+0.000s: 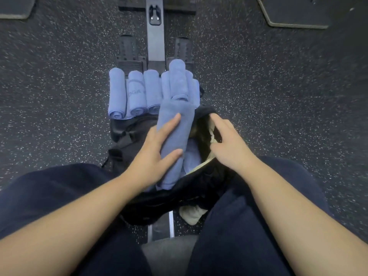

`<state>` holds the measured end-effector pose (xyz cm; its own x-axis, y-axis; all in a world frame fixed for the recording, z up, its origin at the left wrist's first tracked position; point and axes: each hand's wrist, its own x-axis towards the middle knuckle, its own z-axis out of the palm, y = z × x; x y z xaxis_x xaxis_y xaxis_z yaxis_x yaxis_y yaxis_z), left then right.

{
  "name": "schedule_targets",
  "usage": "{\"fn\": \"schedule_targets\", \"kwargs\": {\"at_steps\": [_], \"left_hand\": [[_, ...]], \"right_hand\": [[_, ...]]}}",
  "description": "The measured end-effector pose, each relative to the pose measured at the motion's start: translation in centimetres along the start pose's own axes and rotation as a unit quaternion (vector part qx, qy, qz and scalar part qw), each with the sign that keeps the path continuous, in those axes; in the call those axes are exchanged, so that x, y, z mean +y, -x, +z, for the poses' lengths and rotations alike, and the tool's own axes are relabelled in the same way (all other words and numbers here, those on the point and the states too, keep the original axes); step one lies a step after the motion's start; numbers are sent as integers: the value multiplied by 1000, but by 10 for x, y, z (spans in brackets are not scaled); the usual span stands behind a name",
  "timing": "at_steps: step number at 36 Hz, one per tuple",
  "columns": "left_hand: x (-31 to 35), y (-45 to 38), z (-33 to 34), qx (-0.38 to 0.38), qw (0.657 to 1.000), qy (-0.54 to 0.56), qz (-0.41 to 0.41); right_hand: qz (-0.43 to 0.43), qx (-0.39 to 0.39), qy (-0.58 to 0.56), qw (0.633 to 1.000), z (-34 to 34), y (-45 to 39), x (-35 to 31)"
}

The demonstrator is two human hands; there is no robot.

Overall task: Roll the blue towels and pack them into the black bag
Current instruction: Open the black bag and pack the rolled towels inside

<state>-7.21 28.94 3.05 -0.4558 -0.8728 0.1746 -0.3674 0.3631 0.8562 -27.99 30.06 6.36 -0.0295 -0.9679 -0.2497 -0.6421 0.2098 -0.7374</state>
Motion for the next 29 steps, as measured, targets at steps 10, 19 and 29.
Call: {"fn": "schedule_targets", "kwargs": {"at_steps": [10, 19, 29], "left_hand": [[-23, 9, 30, -82, 989, -125, -14], [-37, 12, 41, -166, 973, -162, 11], [-42, -10, 72, -200, 926, -258, -188]], "right_hand": [[17, 1, 10, 1000, 0, 0, 0], [21, -10, 25, 999, 0, -7, 2], [10, 0, 41, 999, 2, -5, 7]]}}
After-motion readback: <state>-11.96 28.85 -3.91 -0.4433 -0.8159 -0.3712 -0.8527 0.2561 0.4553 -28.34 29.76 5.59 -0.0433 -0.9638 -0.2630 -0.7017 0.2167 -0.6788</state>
